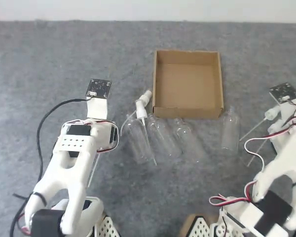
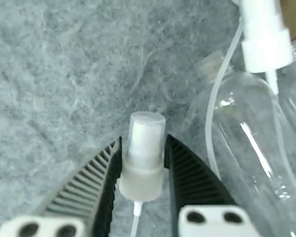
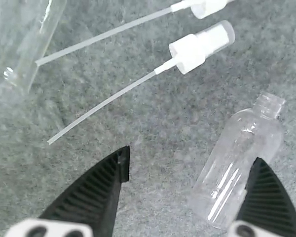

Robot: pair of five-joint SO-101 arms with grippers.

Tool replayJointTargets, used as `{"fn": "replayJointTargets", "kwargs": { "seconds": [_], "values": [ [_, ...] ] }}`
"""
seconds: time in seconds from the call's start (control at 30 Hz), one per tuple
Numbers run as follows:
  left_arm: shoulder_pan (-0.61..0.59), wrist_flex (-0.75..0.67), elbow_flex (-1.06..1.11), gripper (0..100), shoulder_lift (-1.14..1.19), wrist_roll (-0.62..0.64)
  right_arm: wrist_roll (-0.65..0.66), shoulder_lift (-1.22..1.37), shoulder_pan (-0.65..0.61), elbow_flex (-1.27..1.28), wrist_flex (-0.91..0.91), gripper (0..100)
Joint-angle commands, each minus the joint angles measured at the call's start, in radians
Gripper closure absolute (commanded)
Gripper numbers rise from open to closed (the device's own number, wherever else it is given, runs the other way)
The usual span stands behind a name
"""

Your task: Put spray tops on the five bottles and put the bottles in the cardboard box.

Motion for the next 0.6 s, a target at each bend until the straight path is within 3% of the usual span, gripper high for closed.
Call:
{"fn": "replayJointTargets", "kwargs": {
  "seconds": [0.0,0.57],
  "values": [
    [-0.003,-0.017,-0.007,87,-0.046,0.008,-0.012,-0.062,0.05,-0.037,0.001,66.3],
    [-0.005,-0.012,-0.005,87,-0.046,0.008,-0.009,-0.062,0.067,-0.063,0.001,66.3]
  ]
}}
